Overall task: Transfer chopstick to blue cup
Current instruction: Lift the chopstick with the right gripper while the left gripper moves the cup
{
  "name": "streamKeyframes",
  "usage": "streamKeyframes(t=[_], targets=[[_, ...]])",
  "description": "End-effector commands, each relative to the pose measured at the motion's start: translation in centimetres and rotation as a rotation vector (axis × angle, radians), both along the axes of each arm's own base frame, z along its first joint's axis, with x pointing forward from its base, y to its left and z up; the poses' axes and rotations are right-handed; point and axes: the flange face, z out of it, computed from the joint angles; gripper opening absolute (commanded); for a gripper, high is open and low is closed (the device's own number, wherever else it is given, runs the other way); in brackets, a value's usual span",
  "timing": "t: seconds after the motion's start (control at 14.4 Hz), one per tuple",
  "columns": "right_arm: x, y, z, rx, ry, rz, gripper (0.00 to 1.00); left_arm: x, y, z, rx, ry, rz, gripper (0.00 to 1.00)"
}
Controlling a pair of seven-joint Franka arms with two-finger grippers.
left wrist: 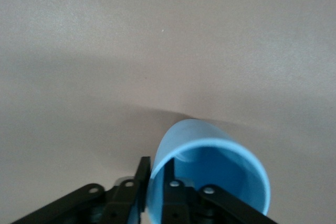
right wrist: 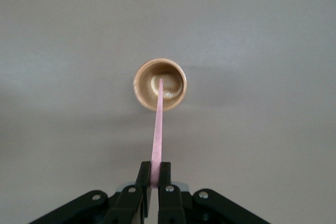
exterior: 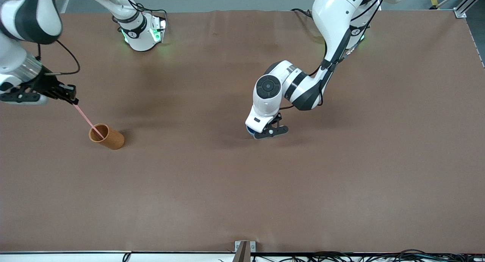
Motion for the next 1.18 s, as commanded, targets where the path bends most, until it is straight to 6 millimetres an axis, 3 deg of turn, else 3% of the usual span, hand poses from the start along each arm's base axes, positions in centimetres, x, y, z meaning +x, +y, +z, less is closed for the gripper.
streamKeyframes(t=[0.0,0.07,0.21,0.35,0.56,0.7,0.84,0.97,1.11], targets=[[2.3,1.1,6.7,0.026,0.069,-0.035,0.05,0.0,0.3,0.8,0.003,-0.022,-0.012,0.77],[3.0,1.8,8.6,0.026,0.100,-0.048,0.05,0.2,0.5,1.8,-0.002,-0.030,-0.004,0.98],[4.4,4.1,12.3,0.015,0.134,-0.085,0.04,1.4,2.0,6.5,-0.015,-0.056,0.013,1.00],[5.6,8.5,14.2,0.000,0.161,-0.112,0.04,3.1,5.6,11.7,-0.008,-0.060,-0.002,1.00],[6.1,18.2,14.6,-0.010,0.166,-0.186,0.04,6.1,14.1,19.4,-0.010,-0.084,-0.083,1.00],[5.5,25.4,13.9,-0.018,0.186,-0.243,0.04,7.3,21.0,24.0,-0.010,-0.081,-0.162,1.00],[5.3,32.2,13.4,-0.035,0.185,-0.299,0.04,7.5,26.5,28.5,-0.024,-0.079,-0.262,1.00],[5.4,38.8,13.0,-0.023,0.140,-0.351,0.04,8.1,30.8,31.9,-0.052,-0.054,-0.315,1.00],[4.8,44.4,11.6,0.036,0.104,-0.390,0.04,8.2,33.3,35.5,-0.056,-0.047,-0.346,1.00]])
